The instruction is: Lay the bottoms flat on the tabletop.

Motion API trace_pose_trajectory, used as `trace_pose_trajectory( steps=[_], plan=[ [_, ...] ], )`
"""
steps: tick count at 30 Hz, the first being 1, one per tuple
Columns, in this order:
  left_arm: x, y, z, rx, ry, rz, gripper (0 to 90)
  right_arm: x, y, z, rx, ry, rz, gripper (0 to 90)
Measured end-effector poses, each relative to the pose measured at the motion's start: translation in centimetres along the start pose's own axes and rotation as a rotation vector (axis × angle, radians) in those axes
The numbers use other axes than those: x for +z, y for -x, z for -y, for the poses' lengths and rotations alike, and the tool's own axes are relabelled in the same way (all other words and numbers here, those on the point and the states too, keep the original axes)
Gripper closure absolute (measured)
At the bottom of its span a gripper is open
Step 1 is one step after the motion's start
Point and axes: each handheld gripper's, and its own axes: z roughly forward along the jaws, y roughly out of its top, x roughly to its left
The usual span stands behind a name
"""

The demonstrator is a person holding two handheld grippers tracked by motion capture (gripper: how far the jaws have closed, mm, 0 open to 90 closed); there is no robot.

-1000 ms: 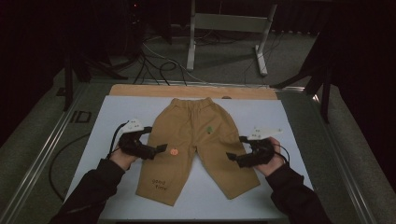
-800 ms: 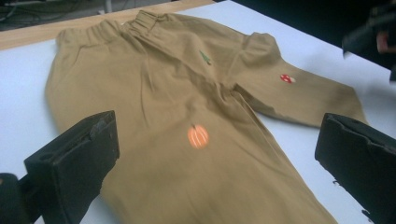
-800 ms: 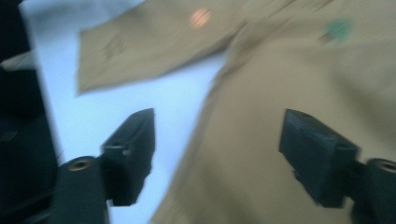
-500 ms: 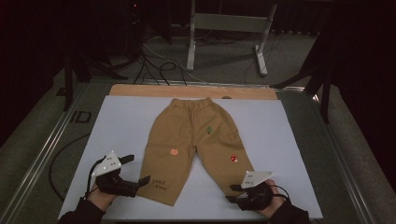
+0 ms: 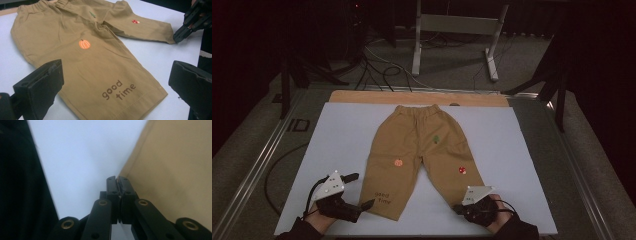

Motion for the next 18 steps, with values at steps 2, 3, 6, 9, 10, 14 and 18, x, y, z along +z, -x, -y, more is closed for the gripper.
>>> trace_pose_trajectory(
  steps=[2, 3, 6, 9, 10, 14, 18],
  plan=[
    [0.1, 0.0, 0.0, 0.004, 0.0, 0.0, 0.8, -0.1, -0.2, -0.3, -0.01, 0.023, -0.018, 88.8],
    [0.1, 0.1, 0.0, 0.007, 0.0, -0.002, 0.8, -0.1, -0.4, -0.7, -0.011, 0.045, -0.036, 88.8],
    [0.1, 0.0, 0.0, 0.002, 0.001, -0.004, 0.8, 0.1, -1.1, -1.4, -0.02, 0.076, -0.069, 88.8],
    [0.1, -0.1, 0.1, -0.001, 0.001, -0.002, 0.7, 0.3, -1.7, -2.0, -0.019, 0.082, -0.081, 88.8],
    [0.1, -0.1, 0.1, 0.001, -0.001, -0.001, 0.8, 0.5, -1.9, -2.2, -0.02, 0.089, -0.086, 88.7],
    [0.2, 0.0, 0.1, 0.005, 0.0, 0.005, 0.8, 1.0, -2.5, -2.8, -0.036, 0.08, -0.111, 88.7],
    [0.3, -0.1, 0.2, 0.003, -0.005, 0.009, 0.8, 1.8, -2.7, -2.6, -0.055, 0.05, -0.125, 88.6]
  ],
)
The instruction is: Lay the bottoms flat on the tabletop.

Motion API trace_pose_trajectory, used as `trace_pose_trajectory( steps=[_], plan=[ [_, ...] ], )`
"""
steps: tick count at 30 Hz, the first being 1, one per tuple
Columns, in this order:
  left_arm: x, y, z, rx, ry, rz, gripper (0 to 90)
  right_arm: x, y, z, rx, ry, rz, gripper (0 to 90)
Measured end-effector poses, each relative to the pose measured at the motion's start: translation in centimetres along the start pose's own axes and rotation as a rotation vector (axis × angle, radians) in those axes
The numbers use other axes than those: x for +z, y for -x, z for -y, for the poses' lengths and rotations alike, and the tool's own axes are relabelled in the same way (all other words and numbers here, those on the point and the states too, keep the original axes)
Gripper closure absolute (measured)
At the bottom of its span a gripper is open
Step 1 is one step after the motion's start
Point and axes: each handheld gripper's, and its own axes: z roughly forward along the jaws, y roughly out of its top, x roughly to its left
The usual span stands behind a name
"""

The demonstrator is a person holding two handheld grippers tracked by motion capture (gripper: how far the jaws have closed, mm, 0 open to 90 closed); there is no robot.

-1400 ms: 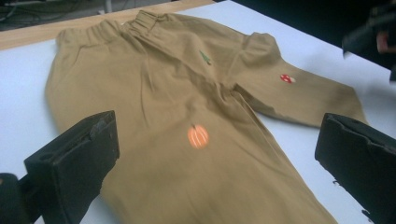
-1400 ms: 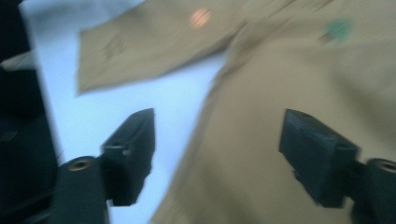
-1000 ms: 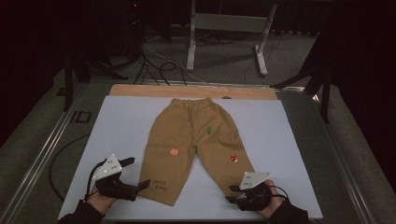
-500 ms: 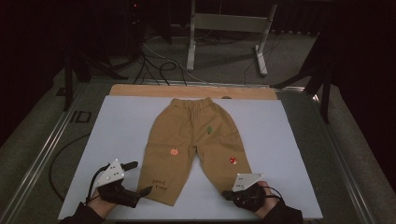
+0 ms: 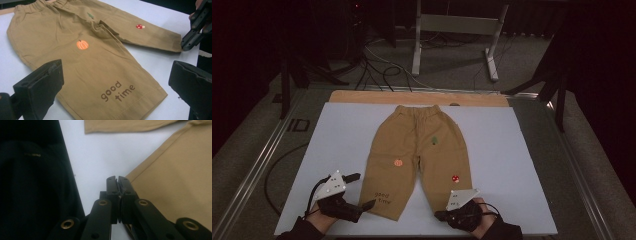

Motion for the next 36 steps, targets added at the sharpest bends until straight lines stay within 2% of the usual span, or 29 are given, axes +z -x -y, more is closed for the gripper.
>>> trace_pose_trajectory(
  steps=[3, 6, 7, 8, 9, 10, 11, 12, 13, 14, 17, 20, 21, 23, 24, 28, 29, 30, 32, 36],
  plan=[
    [0.1, 0.1, 0.1, 0.005, -0.005, 0.0, 0.8, 0.4, 0.1, 0.2, -0.013, -0.015, -0.005, 88.3],
    [0.0, 0.1, 0.1, 0.007, -0.004, 0.002, 0.8, 0.7, 0.2, 0.3, 0.017, -0.021, -0.013, 87.4],
    [0.1, 0.1, 0.1, 0.005, -0.004, 0.005, 0.8, 0.8, 0.1, 0.3, 0.039, -0.02, -0.023, 83.5],
    [0.1, 0.1, 0.1, 0.004, -0.005, 0.007, 0.7, 1.0, 0.4, 0.5, 0.01, -0.022, -0.052, 77.0],
    [0.1, 0.2, 0.1, 0.008, -0.006, 0.008, 0.8, 0.9, 0.3, 0.4, 0.028, -0.01, -0.054, 64.2],
    [0.1, 0.2, 0.1, 0.01, -0.003, 0.011, 0.8, 0.7, 0.4, 0.3, 0.033, 0.019, -0.045, 58.0],
    [0.1, 0.2, 0.1, 0.012, -0.001, 0.014, 0.8, 0.7, 0.4, 0.3, 0.033, 0.019, -0.045, 58.0],
    [0.1, 0.2, 0.1, 0.012, -0.001, 0.015, 0.7, 0.3, 0.5, 0.3, 0.039, 0.051, -0.019, 54.6],
    [0.1, 0.2, 0.1, 0.01, 0.001, 0.019, 0.7, -0.7, 1.3, 0.4, 0.059, 0.121, 0.025, 48.1],
    [0.1, 0.2, 0.1, 0.007, 0.003, 0.02, 0.7, -0.7, 1.3, 0.4, 0.059, 0.121, 0.025, 48.1],
    [0.1, 0.1, 0.0, 0.002, 0.008, 0.02, 0.8, -2.3, 2.8, 0.8, 0.1, 0.215, 0.09, 38.2],
    [0.2, 0.1, 0.0, 0.001, 0.007, 0.023, 0.7, -3.5, 4.1, 1.3, 0.129, 0.274, 0.157, 32.8],
    [0.3, 0.0, 0.0, 0.0, 0.004, 0.026, 0.7, -3.8, 4.4, 1.5, 0.139, 0.282, 0.184, 31.5],
    [0.3, -0.1, 0.0, -0.001, 0.003, 0.028, 0.7, -4.1, 4.9, 1.7, 0.151, 0.291, 0.203, 30.2],
    [0.4, -0.1, 0.0, -0.003, 0.002, 0.027, 0.7, -4.6, 5.6, 2.2, 0.166, 0.306, 0.236, 27.6],
    [0.4, -0.3, 0.1, -0.01, -0.001, 0.029, 0.7, -4.9, 5.9, 2.5, 0.184, 0.319, 0.245, 25.2],
    [0.3, -0.4, 0.1, -0.016, -0.001, 0.031, 0.7, -5.0, 6.0, 2.5, 0.188, 0.327, 0.25, 22.4],
    [0.3, -0.4, 0.1, -0.019, -0.002, 0.027, 0.7, -5.2, 6.2, 2.7, 0.193, 0.331, 0.264, 15.3],
    [0.3, -0.6, 0.1, -0.03, -0.002, 0.025, 0.7, -5.3, 6.5, 3.0, 0.202, 0.334, 0.238, 9.7],
    [0.2, -1.0, 0.2, -0.042, -0.01, -0.001, 0.7, -5.5, 6.9, 3.7, 0.214, 0.338, 0.239, 8.9]
  ],
)
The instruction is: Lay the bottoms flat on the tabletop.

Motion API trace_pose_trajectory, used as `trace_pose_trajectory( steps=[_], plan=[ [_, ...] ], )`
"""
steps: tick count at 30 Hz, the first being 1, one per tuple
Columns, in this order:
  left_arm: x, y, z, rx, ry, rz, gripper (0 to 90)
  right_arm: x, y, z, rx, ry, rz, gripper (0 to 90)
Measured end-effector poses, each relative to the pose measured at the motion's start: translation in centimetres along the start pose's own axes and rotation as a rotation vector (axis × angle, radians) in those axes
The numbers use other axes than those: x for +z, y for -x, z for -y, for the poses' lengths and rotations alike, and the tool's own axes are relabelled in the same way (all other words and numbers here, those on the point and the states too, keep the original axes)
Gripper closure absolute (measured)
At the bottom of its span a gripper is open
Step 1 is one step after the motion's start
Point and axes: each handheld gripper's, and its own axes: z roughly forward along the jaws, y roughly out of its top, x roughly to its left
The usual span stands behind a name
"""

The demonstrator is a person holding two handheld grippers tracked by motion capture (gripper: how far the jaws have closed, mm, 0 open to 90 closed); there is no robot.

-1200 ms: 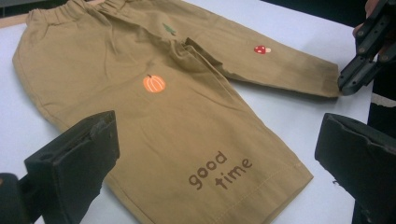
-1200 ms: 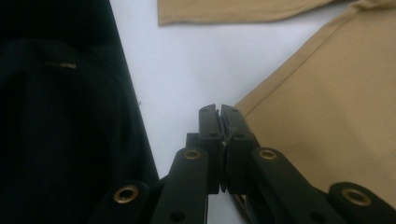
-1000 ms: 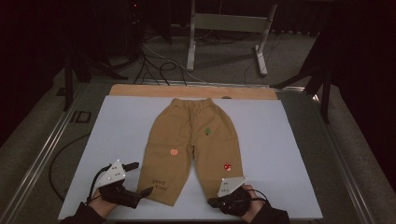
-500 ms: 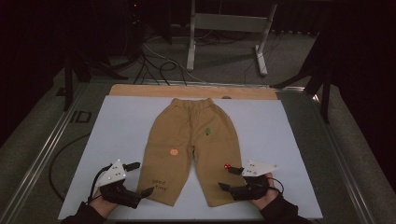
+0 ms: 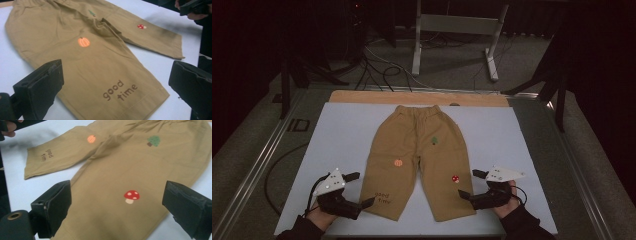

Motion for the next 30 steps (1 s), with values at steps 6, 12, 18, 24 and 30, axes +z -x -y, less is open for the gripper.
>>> trace_pose_trajectory(
  steps=[6, 12, 18, 24, 30],
  plan=[
    [-0.2, -0.6, 0.1, -0.016, -0.002, -0.027, 0.7, -0.3, 0.2, 0.5, -0.026, -0.03, 0.032, 8.5],
    [-0.4, -1.1, 0.4, -0.035, 0.002, -0.045, 0.7, -1.0, 0.3, 0.9, -0.05, -0.019, 0.068, 8.5],
    [-0.6, -1.1, 0.4, -0.036, 0.006, -0.047, 0.7, -1.7, 1.0, 1.8, -0.018, -0.033, 0.08, 8.6],
    [-0.6, -1.0, 0.5, -0.029, 0.003, -0.052, 0.7, -1.8, 0.8, 1.8, -0.03, -0.029, 0.091, 8.5],
    [-0.4, -1.1, 0.6, -0.055, -0.016, -0.066, 0.7, -1.8, 0.7, 1.9, -0.053, -0.036, 0.104, 8.5]
  ],
)
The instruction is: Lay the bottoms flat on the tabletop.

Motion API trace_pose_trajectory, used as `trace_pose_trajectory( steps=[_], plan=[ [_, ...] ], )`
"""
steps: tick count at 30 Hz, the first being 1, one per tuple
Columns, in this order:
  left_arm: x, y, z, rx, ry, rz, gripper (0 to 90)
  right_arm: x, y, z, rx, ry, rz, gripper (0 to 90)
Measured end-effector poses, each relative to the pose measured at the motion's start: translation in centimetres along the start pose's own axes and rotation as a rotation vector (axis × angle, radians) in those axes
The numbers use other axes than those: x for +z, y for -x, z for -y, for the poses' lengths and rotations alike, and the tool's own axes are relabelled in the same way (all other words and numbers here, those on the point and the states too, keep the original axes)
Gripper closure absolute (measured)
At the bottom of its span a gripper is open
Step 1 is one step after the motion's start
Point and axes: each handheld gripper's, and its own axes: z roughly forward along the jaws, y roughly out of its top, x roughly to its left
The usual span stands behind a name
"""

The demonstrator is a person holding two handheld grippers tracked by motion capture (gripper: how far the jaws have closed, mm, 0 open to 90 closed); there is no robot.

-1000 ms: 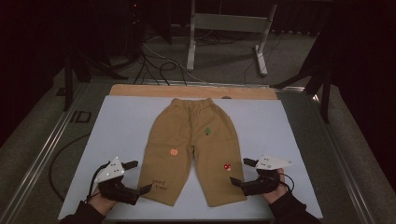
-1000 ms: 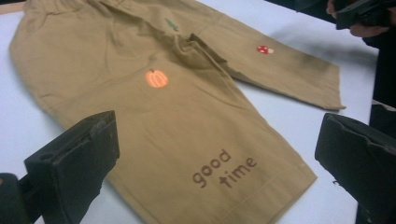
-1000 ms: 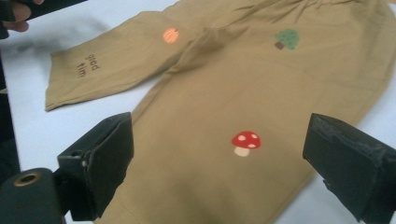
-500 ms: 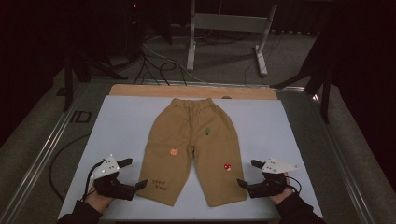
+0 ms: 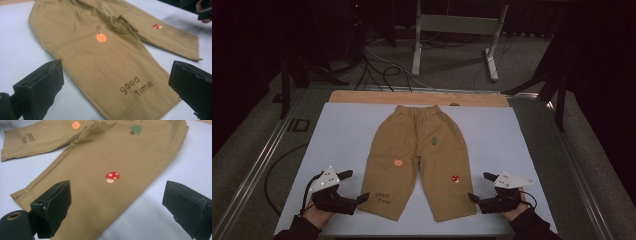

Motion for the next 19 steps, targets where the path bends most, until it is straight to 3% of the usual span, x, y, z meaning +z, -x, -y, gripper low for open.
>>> trace_pose_trajectory(
  steps=[5, 19],
  plan=[
    [0.12, 0.21, -0.05, 0.009, 0.001, 0.008, 0.7, 0.05, -0.09, 0.37, -0.019, -0.025, -0.004, 8.5],
    [-0.09, 0.12, -0.06, 0.001, 0.016, 0.012, 0.7, 0.32, -0.04, 0.39, -0.012, -0.036, -0.008, 8.6]
  ],
)
